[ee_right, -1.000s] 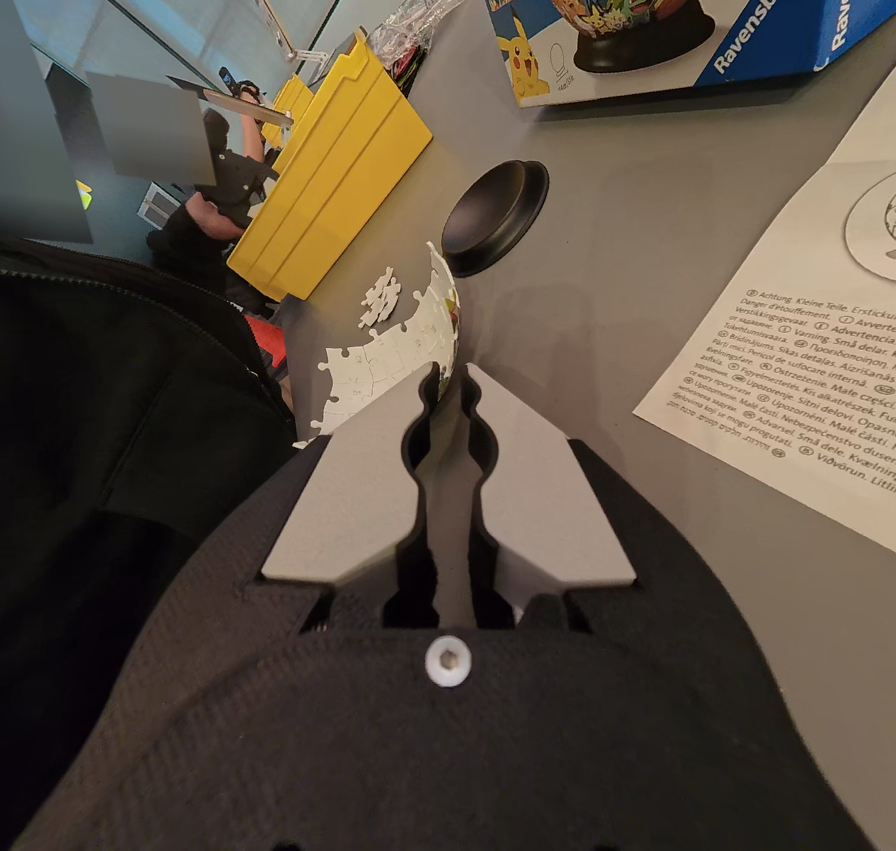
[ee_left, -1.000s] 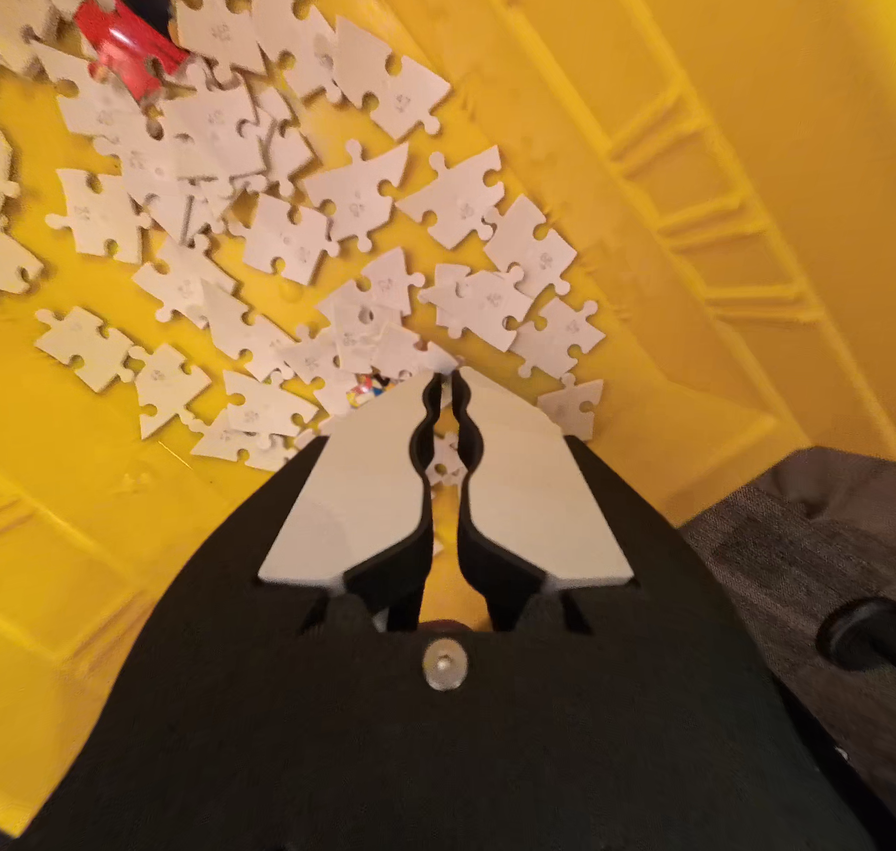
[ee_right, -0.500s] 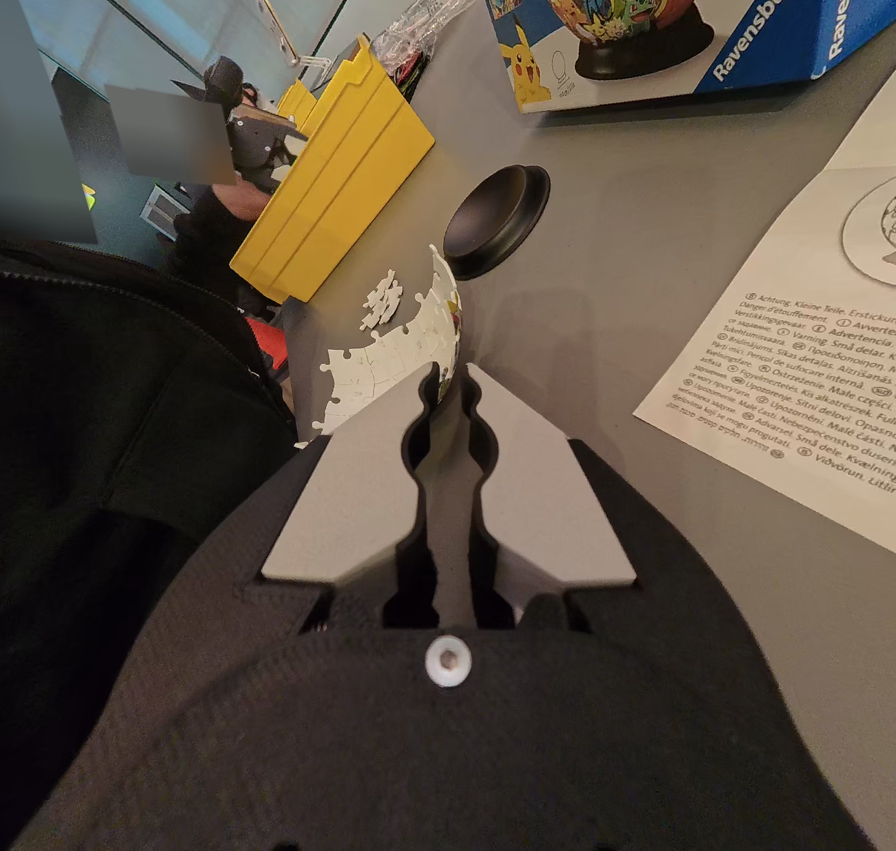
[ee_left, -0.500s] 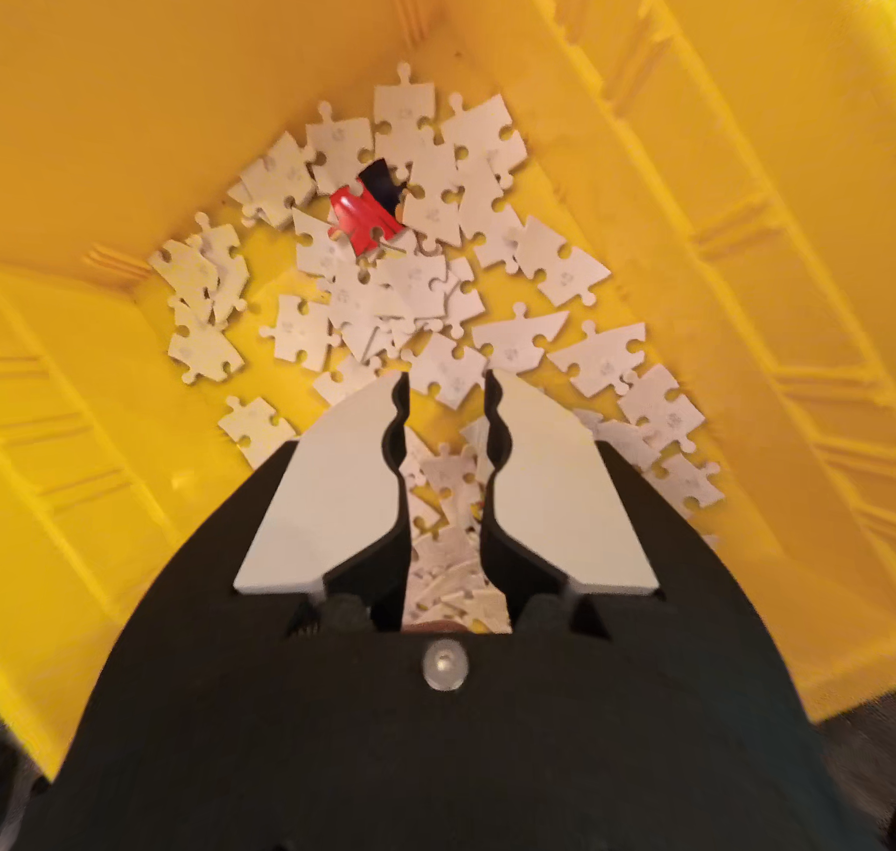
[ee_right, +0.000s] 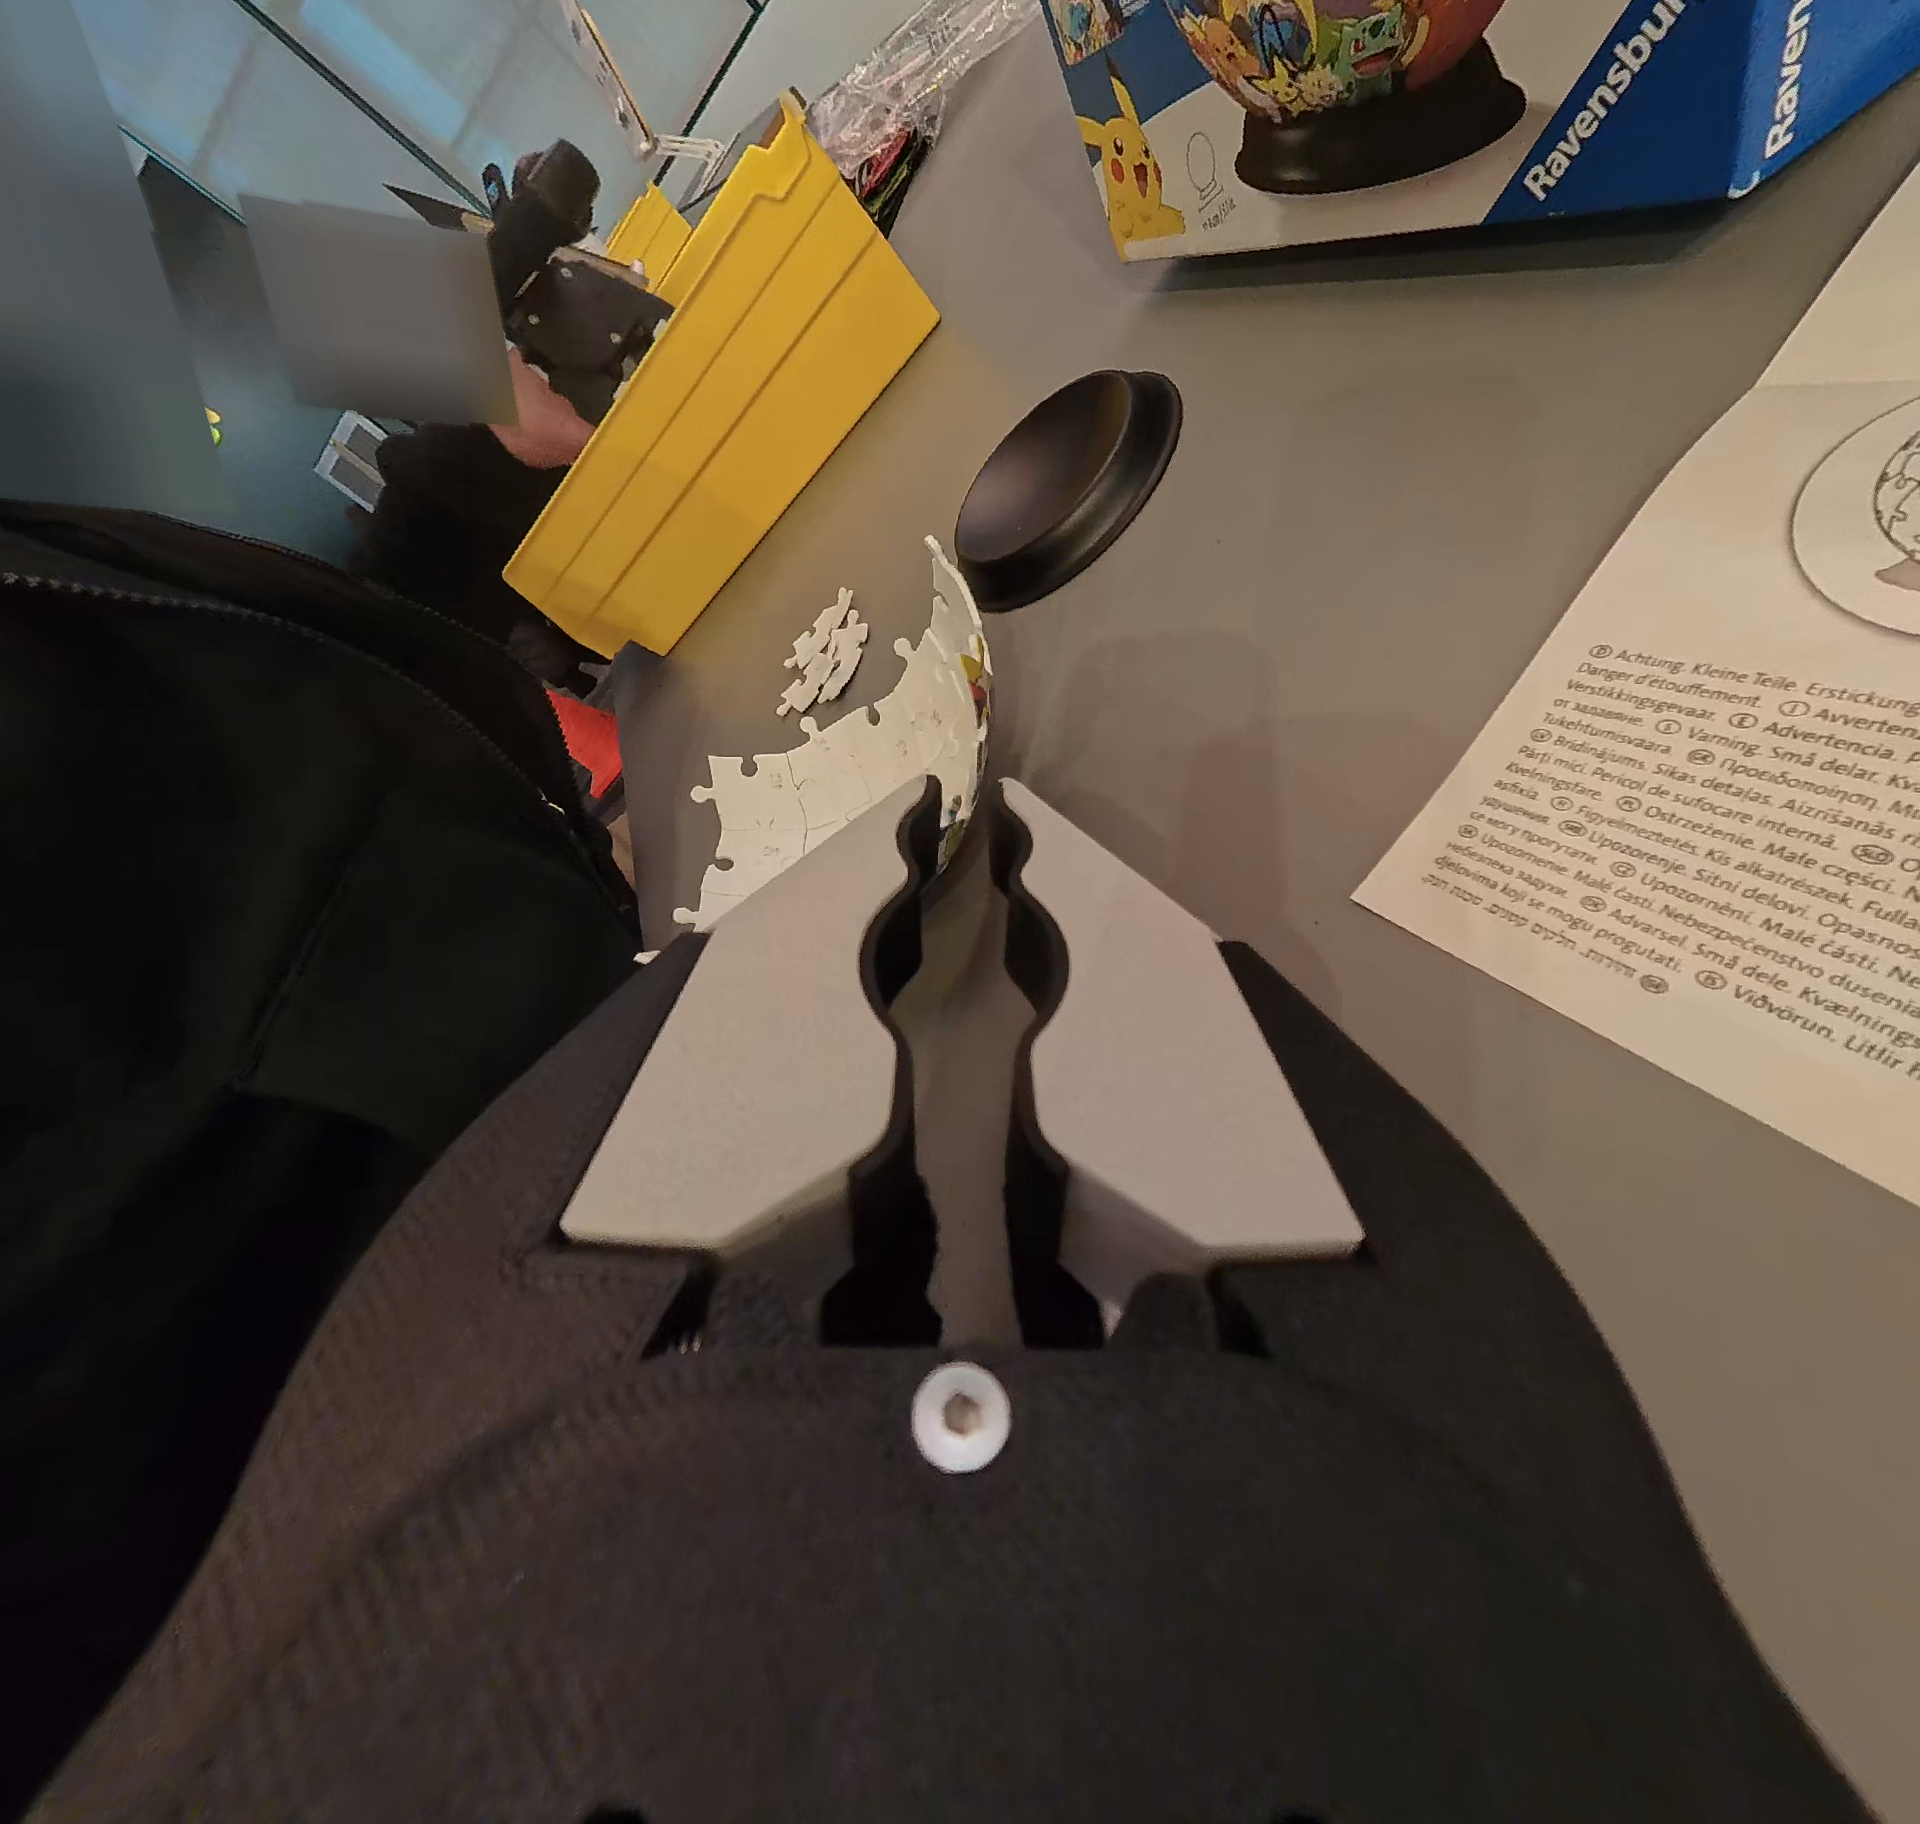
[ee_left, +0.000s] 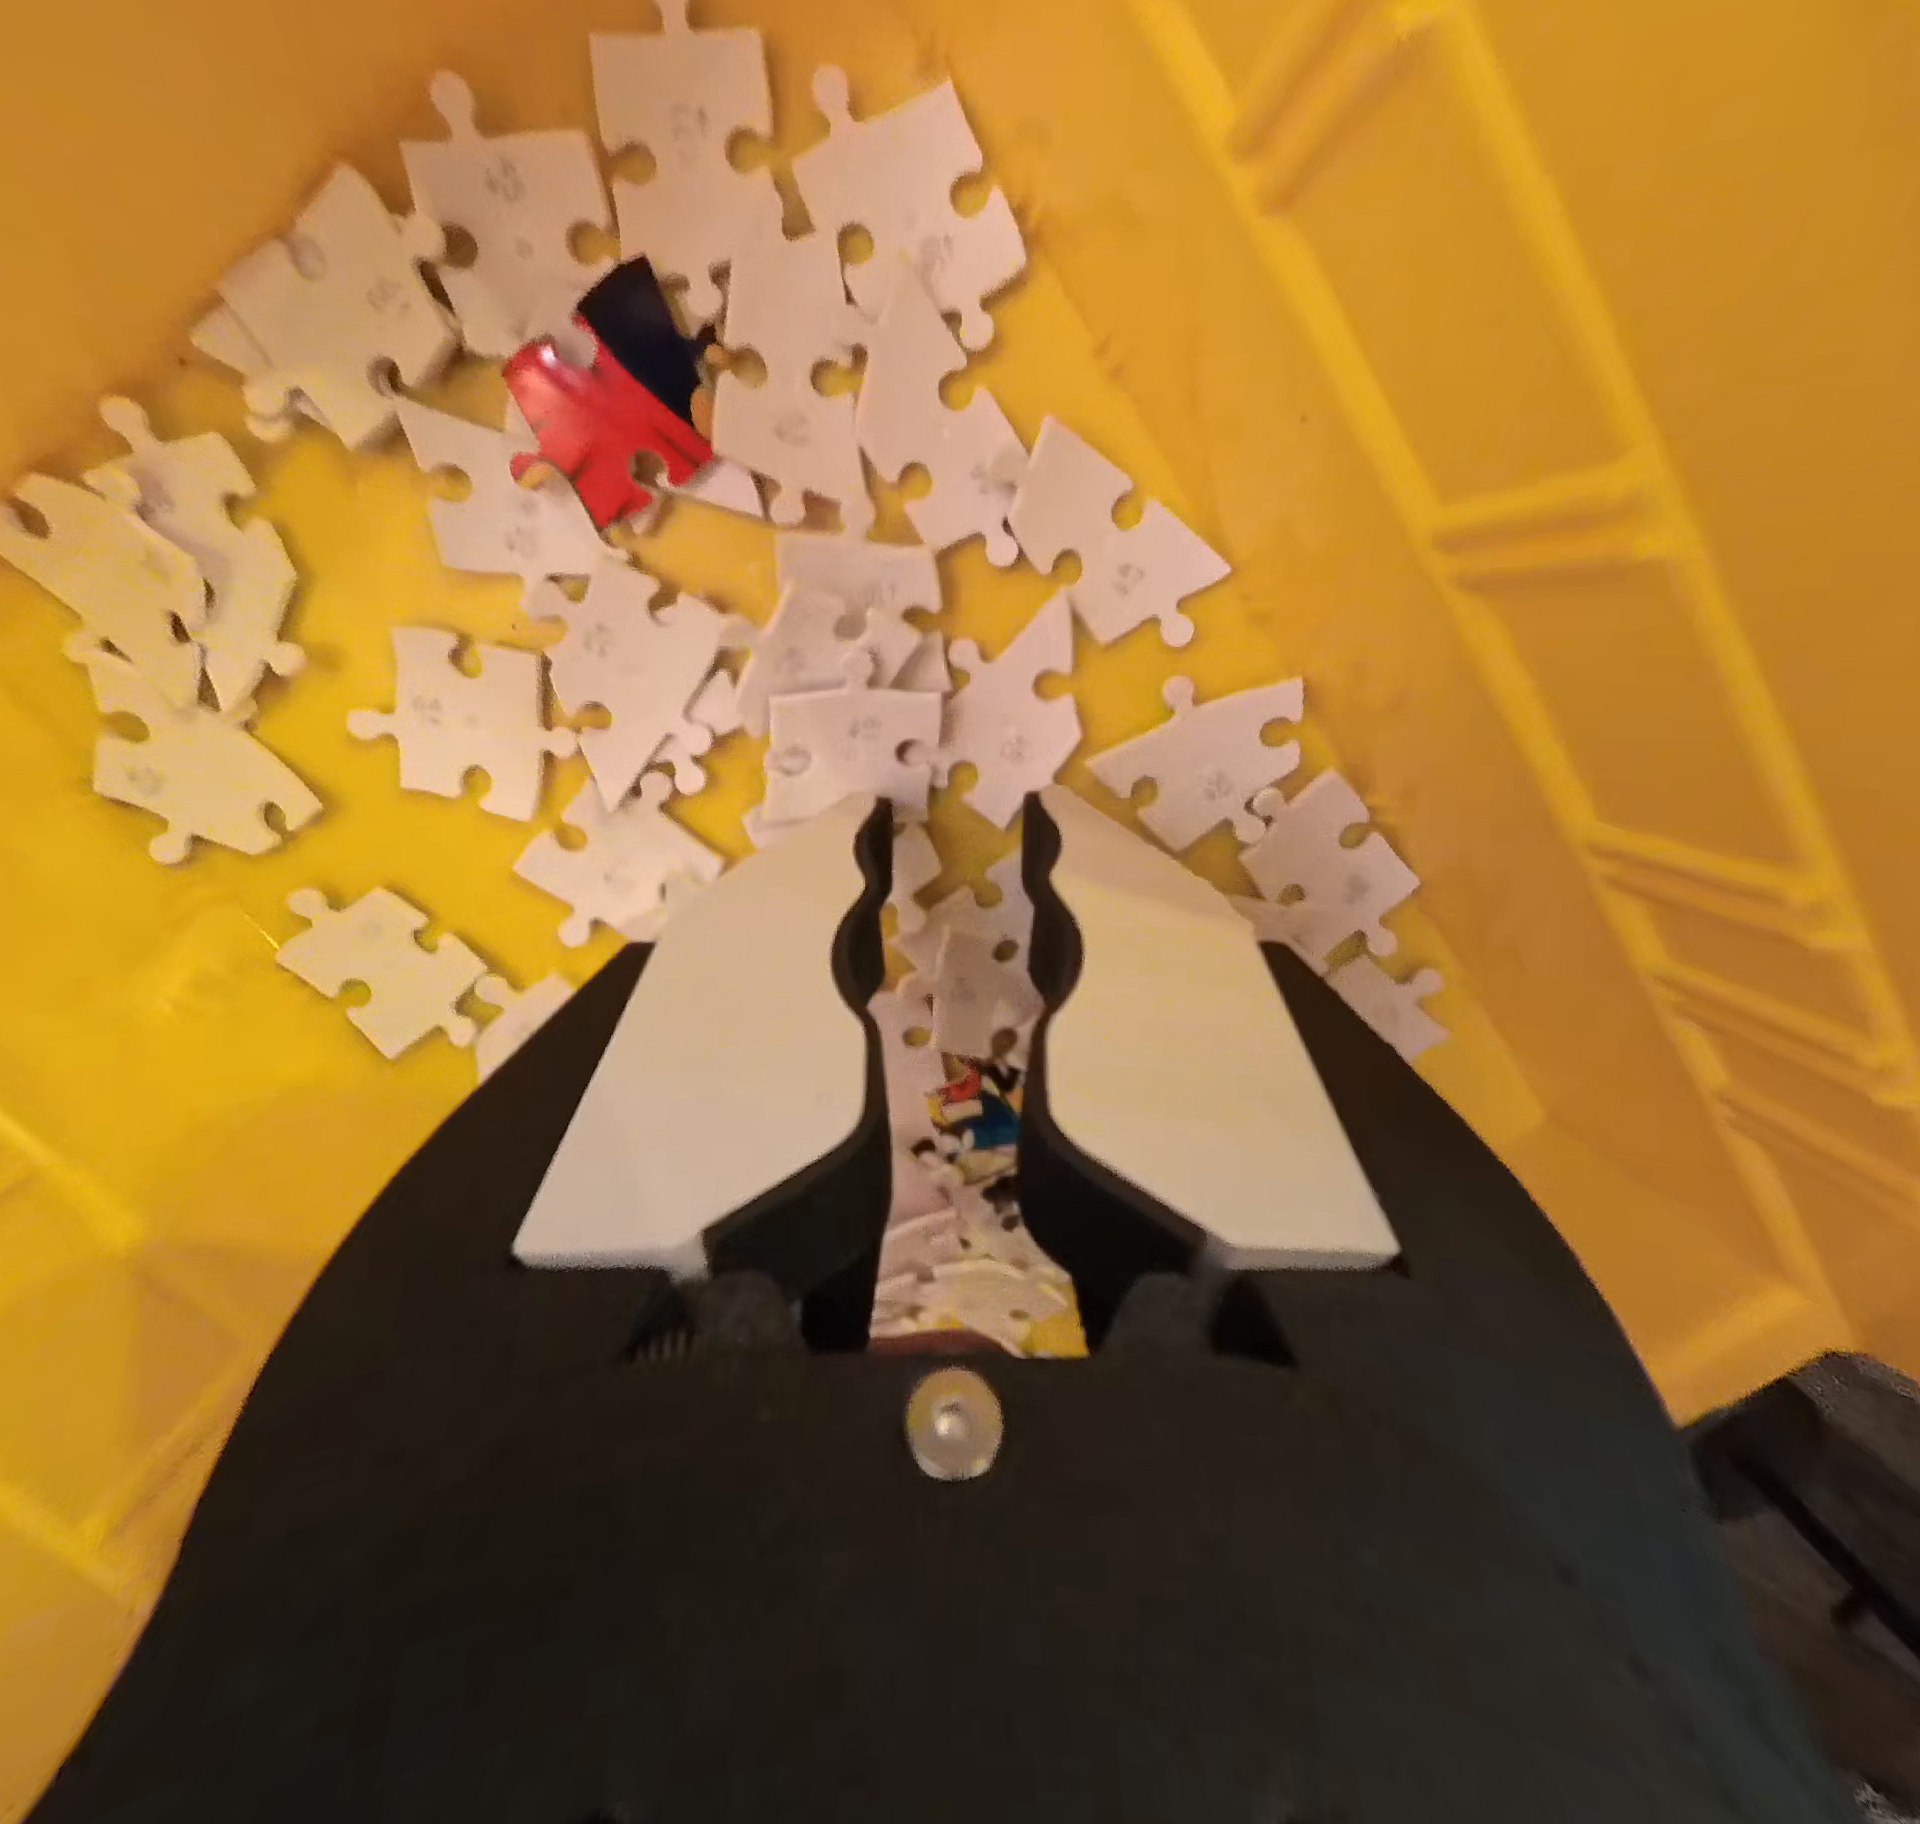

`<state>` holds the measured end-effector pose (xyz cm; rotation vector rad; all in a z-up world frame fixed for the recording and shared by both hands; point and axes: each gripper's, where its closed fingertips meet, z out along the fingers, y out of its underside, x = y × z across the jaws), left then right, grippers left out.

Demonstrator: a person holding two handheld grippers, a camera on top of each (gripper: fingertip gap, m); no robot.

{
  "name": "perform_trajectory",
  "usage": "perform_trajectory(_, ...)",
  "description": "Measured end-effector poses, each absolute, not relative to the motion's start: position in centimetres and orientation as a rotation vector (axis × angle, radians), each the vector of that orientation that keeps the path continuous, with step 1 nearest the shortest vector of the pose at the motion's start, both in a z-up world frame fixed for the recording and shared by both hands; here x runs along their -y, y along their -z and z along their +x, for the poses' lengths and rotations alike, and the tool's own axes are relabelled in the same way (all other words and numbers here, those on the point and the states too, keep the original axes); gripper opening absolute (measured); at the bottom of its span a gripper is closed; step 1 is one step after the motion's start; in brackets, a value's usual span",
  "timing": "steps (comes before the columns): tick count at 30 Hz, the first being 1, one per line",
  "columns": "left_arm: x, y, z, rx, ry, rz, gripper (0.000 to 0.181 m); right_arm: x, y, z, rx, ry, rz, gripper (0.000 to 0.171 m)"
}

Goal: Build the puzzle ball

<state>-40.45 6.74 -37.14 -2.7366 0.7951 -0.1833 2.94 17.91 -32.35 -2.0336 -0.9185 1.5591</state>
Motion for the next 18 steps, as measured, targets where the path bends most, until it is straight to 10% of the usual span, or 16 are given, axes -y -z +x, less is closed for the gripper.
perform_trajectory(18, -7.7, 37.3, -40.6, -0.792, 0.142, -2.705, 0.021, -17.9, 32.2, 3.0, 0.924, -1.564, -2.018, 0.007)
